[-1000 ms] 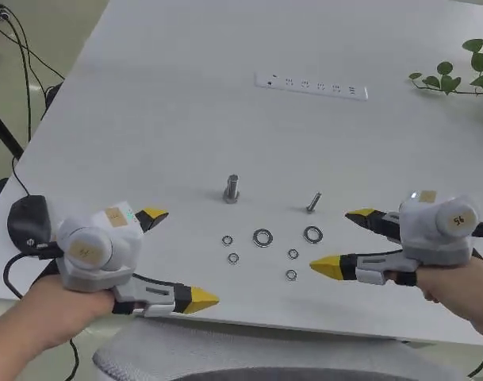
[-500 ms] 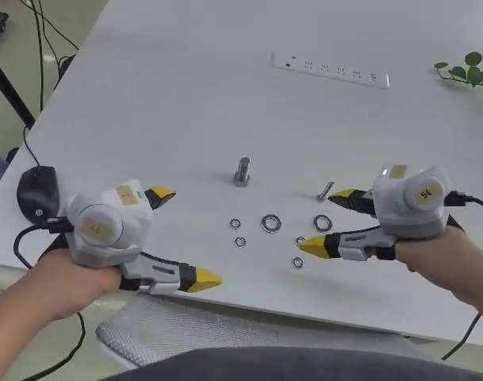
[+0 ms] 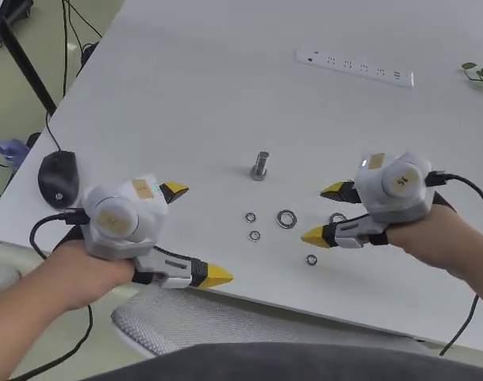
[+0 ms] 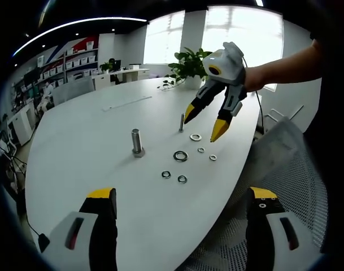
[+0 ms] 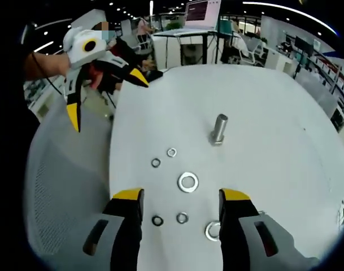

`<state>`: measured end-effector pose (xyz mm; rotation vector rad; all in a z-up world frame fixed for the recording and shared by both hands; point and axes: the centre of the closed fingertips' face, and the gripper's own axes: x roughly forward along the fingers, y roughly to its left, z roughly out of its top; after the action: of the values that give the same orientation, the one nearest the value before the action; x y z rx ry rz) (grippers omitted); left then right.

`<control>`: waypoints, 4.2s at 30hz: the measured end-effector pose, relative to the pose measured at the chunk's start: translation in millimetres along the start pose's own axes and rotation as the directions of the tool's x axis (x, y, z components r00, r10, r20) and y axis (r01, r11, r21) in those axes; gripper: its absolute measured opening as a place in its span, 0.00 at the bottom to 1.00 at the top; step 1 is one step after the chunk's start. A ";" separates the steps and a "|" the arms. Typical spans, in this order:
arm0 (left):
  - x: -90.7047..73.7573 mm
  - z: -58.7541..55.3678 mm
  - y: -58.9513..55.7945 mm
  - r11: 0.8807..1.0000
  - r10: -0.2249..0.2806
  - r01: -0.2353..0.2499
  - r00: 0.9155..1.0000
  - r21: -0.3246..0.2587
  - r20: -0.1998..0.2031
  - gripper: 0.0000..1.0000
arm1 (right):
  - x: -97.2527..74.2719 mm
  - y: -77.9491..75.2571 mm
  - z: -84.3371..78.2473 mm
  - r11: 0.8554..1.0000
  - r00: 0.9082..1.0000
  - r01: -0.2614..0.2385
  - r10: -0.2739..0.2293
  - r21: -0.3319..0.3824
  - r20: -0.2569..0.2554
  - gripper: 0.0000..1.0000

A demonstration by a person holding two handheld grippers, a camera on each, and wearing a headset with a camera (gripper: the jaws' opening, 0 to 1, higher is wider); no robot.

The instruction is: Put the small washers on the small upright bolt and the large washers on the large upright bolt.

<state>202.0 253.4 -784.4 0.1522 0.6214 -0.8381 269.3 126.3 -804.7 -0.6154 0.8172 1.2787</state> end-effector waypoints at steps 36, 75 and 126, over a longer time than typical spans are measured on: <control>2.3 -0.5 0.0 0.999 0.006 -0.006 1.000 0.034 -0.020 0.95 | 55.2 -6.2 -17.7 0.956 0.959 -0.139 0.064 -0.259 -0.277 0.43; -5.9 -7.3 -2.4 1.000 0.030 -0.030 1.000 0.005 -0.006 0.87 | 66.0 -9.9 -22.8 0.943 0.907 -0.154 0.017 -0.294 -0.421 0.24; 2.1 -5.1 -0.2 1.000 0.023 -0.023 1.000 0.018 -0.004 0.93 | 18.4 -39.4 32.2 0.967 0.914 -0.105 0.002 -0.232 -0.406 0.21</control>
<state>200.6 253.8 -789.8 0.1775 0.6153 -0.8211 315.5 154.5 -802.3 -1.0925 1.0236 1.3356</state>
